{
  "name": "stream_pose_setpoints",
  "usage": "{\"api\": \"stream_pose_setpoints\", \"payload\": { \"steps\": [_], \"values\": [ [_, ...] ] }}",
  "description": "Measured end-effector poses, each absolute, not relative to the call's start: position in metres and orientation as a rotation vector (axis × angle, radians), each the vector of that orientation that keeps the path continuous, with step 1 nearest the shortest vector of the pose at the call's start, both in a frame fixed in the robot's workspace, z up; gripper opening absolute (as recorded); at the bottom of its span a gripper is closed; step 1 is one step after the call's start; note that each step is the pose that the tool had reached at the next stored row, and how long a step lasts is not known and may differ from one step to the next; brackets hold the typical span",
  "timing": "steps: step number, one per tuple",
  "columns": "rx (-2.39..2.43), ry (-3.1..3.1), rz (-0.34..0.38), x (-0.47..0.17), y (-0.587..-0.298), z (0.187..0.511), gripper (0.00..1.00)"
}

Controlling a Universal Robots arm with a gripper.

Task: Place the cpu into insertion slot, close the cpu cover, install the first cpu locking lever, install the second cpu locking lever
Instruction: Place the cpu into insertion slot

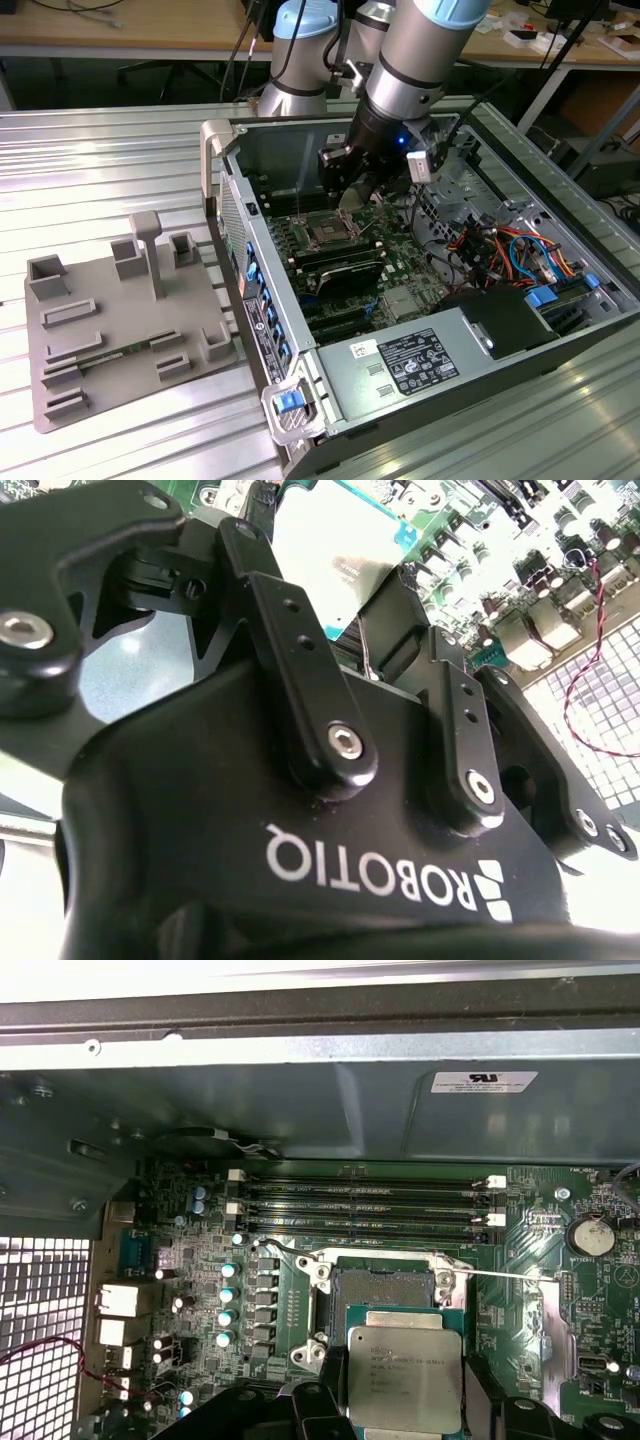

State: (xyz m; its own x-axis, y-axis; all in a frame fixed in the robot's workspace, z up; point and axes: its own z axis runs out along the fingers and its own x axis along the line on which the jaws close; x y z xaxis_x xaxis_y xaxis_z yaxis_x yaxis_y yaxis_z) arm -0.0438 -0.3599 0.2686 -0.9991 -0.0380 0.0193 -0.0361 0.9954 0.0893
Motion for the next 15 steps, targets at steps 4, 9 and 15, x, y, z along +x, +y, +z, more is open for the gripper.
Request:
{"api": "stream_pose_setpoints", "payload": {
  "steps": [4, 9, 15],
  "values": [
    [0.058, -3.117, -0.139, -0.0438, -0.3599, 0.2676, 0.55],
    [0.058, -3.117, -0.139, -0.0438, -0.3599, 0.2665, 0.55],
    [0.058, -3.117, -0.139, -0.0438, -0.3599, 0.2651, 0.55]
  ]
}}
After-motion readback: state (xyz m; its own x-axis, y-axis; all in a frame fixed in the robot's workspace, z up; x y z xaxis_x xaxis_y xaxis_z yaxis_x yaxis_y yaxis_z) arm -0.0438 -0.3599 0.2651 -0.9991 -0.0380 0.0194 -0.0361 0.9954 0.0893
